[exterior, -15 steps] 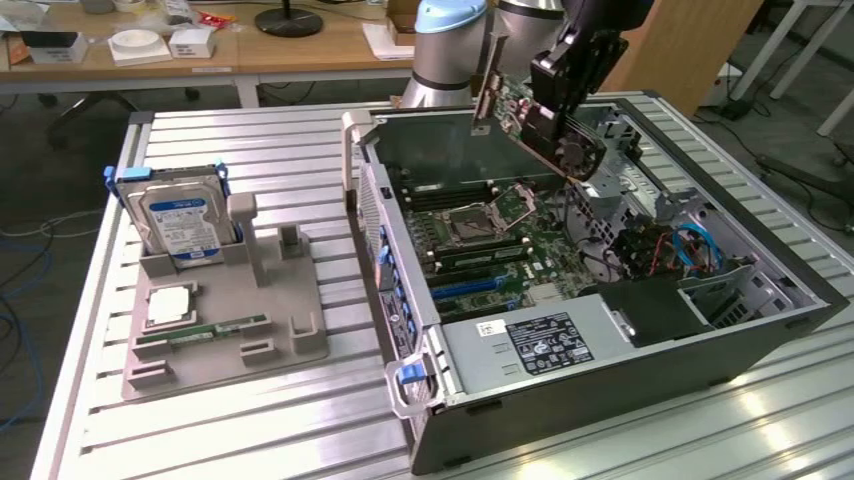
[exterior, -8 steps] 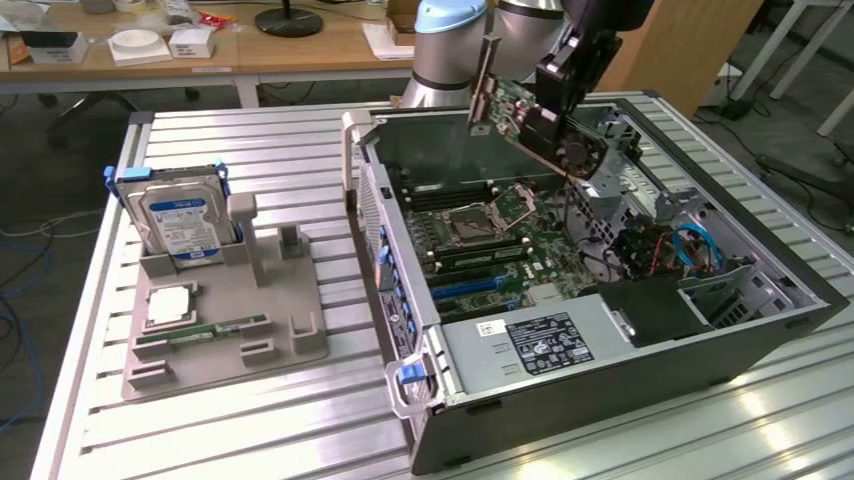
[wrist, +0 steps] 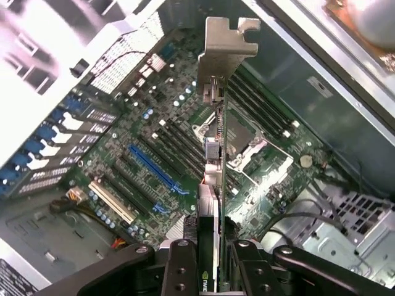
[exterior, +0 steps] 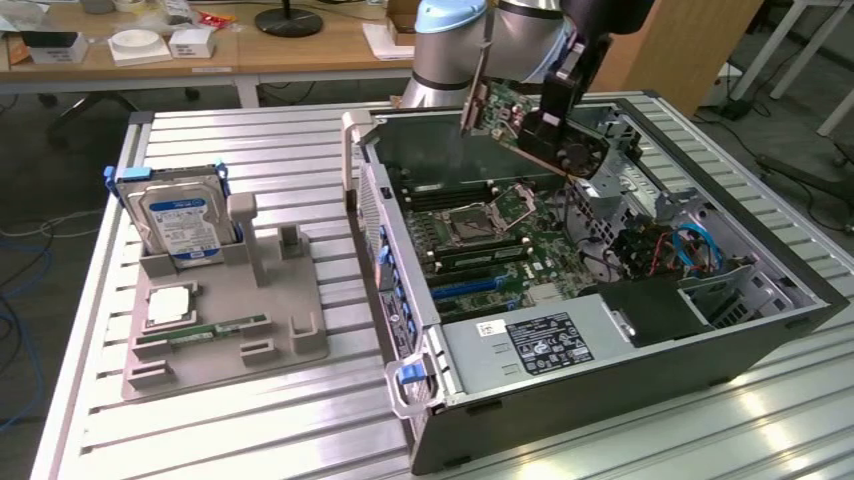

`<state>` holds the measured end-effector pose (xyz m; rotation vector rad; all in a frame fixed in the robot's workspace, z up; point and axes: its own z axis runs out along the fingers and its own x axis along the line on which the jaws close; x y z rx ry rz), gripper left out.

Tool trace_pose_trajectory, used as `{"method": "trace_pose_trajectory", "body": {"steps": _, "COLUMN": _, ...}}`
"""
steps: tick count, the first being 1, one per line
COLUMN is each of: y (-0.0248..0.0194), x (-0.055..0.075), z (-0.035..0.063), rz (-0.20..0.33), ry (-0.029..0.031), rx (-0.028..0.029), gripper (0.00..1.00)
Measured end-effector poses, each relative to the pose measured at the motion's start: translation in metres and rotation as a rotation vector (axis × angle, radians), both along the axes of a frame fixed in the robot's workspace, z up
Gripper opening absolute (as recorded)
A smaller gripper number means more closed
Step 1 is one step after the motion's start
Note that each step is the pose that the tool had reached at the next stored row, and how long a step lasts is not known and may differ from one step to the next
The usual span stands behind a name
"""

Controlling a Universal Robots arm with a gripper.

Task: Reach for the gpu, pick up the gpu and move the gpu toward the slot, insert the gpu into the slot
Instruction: 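Insert the gpu into the slot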

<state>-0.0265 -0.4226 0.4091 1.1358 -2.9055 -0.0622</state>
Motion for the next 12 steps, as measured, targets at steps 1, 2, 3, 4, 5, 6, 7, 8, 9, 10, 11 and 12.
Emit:
{"method": "trace_pose_trajectory", "body": {"steps": 1, "y": 0.0000, "x": 0.0000, "z": -0.0003, "rz": 0.018, "ry": 0.0000, "rx": -0.0001, "gripper": 0.26}}
{"method": "trace_pose_trajectory", "body": {"steps": 2, "y": 0.0000, "x": 0.0000, "z": -0.0006, "rz": 0.036, "ry": 0.0000, "rx": -0.0001, "gripper": 0.26}}
{"method": "trace_pose_trajectory", "body": {"steps": 3, "y": 0.0000, "x": 0.0000, "z": -0.0010, "rz": 0.054, "ry": 0.0000, "rx": -0.0001, "gripper": 0.26}}
{"method": "trace_pose_trajectory", "body": {"steps": 4, "y": 0.0000, "x": 0.0000, "z": -0.0013, "rz": 0.074, "ry": 0.0000, "rx": -0.0001, "gripper": 0.26}}
{"method": "trace_pose_trajectory", "body": {"steps": 5, "y": 0.0000, "x": 0.0000, "z": -0.0015, "rz": 0.092, "ry": 0.0000, "rx": -0.0001, "gripper": 0.26}}
{"method": "trace_pose_trajectory", "body": {"steps": 6, "y": 0.0000, "x": 0.0000, "z": -0.0018, "rz": 0.110, "ry": 0.0000, "rx": -0.0001, "gripper": 0.26}}
{"method": "trace_pose_trajectory", "body": {"steps": 7, "y": 0.0000, "x": 0.0000, "z": -0.0021, "rz": 0.128, "ry": 0.0000, "rx": 0.0000, "gripper": 0.26}}
{"method": "trace_pose_trajectory", "body": {"steps": 8, "y": 0.0000, "x": 0.0000, "z": -0.0024, "rz": 0.146, "ry": -0.0001, "rx": 0.0000, "gripper": 0.26}}
{"method": "trace_pose_trajectory", "body": {"steps": 9, "y": 0.0000, "x": 0.0000, "z": -0.0027, "rz": 0.163, "ry": 0.0000, "rx": -0.0001, "gripper": 0.26}}
{"method": "trace_pose_trajectory", "body": {"steps": 10, "y": 0.0000, "x": 0.0000, "z": -0.0030, "rz": 0.181, "ry": 0.0000, "rx": -0.0001, "gripper": 0.26}}
{"method": "trace_pose_trajectory", "body": {"steps": 11, "y": 0.0000, "x": 0.0000, "z": -0.0033, "rz": 0.199, "ry": 0.0000, "rx": -0.0001, "gripper": 0.26}}
{"method": "trace_pose_trajectory", "body": {"steps": 12, "y": 0.0000, "x": 0.0000, "z": -0.0037, "rz": 0.219, "ry": 0.0000, "rx": -0.0001, "gripper": 0.26}}
